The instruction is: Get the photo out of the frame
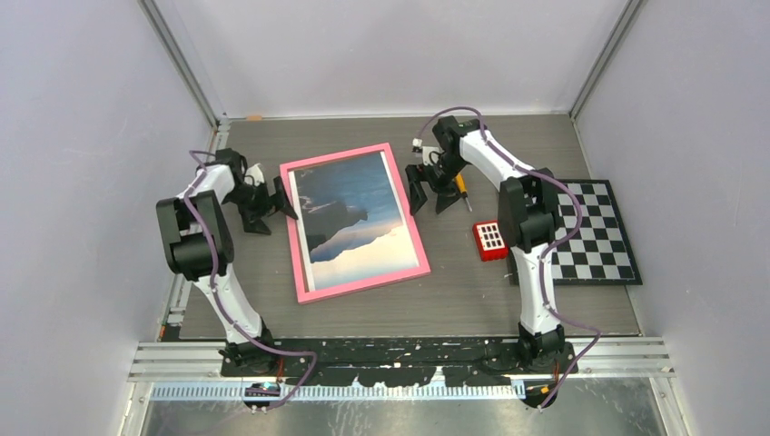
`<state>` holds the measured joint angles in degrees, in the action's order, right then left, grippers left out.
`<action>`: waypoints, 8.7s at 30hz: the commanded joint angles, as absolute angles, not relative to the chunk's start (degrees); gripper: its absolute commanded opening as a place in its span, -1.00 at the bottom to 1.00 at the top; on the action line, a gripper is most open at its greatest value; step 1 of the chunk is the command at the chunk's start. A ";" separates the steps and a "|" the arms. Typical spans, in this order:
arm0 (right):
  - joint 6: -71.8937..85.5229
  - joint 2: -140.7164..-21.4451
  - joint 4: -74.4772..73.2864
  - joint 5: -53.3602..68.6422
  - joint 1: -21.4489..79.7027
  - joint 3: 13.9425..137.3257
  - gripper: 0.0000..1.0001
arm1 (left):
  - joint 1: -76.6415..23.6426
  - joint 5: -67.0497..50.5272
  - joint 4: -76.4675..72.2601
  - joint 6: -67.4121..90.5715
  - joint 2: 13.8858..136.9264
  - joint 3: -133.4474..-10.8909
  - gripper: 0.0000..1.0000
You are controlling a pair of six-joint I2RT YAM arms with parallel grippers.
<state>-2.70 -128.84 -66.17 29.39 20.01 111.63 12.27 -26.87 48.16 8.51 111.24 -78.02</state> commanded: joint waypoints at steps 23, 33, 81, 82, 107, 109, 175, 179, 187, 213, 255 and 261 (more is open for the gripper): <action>-7.60 -132.12 -65.18 36.80 22.64 103.17 0.86 | 7.19 -29.59 37.26 11.82 122.72 -90.98 0.99; -9.08 -131.49 -63.71 39.63 28.87 99.83 0.86 | 1.86 -32.52 37.81 9.91 129.76 -98.41 0.99; 4.25 -147.85 -25.31 15.86 20.21 140.03 0.99 | 11.19 -20.45 38.92 37.44 65.85 -40.97 0.99; 4.63 -148.82 -24.76 16.13 20.20 140.24 0.99 | 11.29 -20.41 39.24 37.52 65.80 -39.67 0.99; -2.14 -142.84 -42.81 34.76 20.64 121.38 0.96 | 11.41 -15.80 25.61 38.85 79.38 -38.24 0.99; -4.86 -141.13 -45.02 35.68 20.65 118.29 0.95 | 11.34 -15.47 25.07 37.75 81.33 -39.61 0.99; 0.75 -143.64 -44.14 27.14 21.24 135.85 0.99 | 14.94 -19.56 41.75 39.77 72.47 -41.40 0.99; -1.44 -144.09 -44.38 27.92 21.24 133.28 0.99 | 14.92 -20.11 41.96 40.04 73.06 -39.96 1.00; -4.81 -139.25 -48.70 32.96 21.26 121.06 0.99 | 14.92 -19.50 30.25 41.25 81.38 -42.81 0.99; -8.00 -120.49 -55.64 40.74 24.16 86.62 0.91 | 2.48 -25.00 24.48 30.77 122.61 -84.45 0.99; 6.82 -109.66 -45.58 38.58 16.02 84.80 0.95 | -15.21 -30.59 49.17 -37.01 82.28 -66.94 0.99; 1.77 -109.97 -50.37 38.58 13.90 86.60 0.95 | -32.53 -21.27 37.36 -42.10 75.97 -51.31 0.96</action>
<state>5.89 -112.81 -47.09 38.61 15.68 84.31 -25.93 -28.42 44.82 -34.89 80.34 -56.16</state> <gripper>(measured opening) 0.976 0.996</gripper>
